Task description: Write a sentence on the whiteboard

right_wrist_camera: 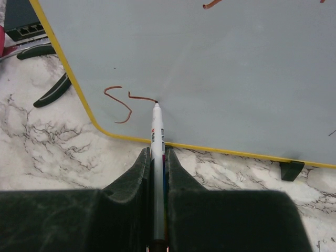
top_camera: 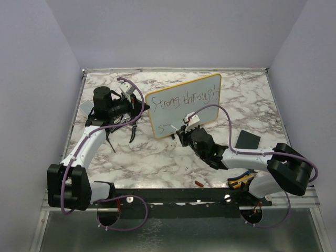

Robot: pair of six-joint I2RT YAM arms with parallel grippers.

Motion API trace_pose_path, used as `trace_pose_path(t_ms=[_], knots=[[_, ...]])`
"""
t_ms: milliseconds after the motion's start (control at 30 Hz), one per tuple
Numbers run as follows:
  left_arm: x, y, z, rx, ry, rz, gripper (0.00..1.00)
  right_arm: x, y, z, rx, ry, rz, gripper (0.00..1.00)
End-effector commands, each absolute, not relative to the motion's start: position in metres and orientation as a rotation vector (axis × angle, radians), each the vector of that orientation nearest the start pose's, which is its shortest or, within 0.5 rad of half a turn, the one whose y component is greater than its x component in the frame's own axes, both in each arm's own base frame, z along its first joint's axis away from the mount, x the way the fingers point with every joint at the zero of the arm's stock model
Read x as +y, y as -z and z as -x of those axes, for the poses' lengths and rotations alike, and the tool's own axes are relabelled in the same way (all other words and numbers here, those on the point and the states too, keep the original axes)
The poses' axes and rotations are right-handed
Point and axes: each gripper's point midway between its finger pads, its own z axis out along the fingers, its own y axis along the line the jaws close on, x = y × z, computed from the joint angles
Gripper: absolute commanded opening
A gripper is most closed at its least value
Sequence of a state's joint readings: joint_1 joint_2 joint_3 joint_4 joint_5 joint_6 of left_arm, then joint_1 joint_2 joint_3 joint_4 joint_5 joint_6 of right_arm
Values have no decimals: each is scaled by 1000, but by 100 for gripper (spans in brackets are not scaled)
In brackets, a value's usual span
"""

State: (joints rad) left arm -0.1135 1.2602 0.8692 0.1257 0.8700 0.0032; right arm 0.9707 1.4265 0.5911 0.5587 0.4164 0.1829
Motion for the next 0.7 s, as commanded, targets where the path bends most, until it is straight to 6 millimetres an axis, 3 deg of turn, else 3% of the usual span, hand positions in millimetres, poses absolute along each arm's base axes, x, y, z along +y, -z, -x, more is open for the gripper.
trace_pose_path(t_ms=[0, 200, 400, 667], knots=[[-170, -240, -342, 1659, 819, -714, 0, 286, -132, -287, 1788, -370, 402, 0], [-169, -239, -342, 1660, 819, -714, 0, 305, -158, -269, 1665, -520, 544, 1], [-169, -239, -342, 1661, 819, -714, 0, 309, -174, -282, 1622, -469, 535, 1], [-169, -238, -343, 1664, 823, -713, 0, 318, -180, -291, 1588, -460, 533, 0]])
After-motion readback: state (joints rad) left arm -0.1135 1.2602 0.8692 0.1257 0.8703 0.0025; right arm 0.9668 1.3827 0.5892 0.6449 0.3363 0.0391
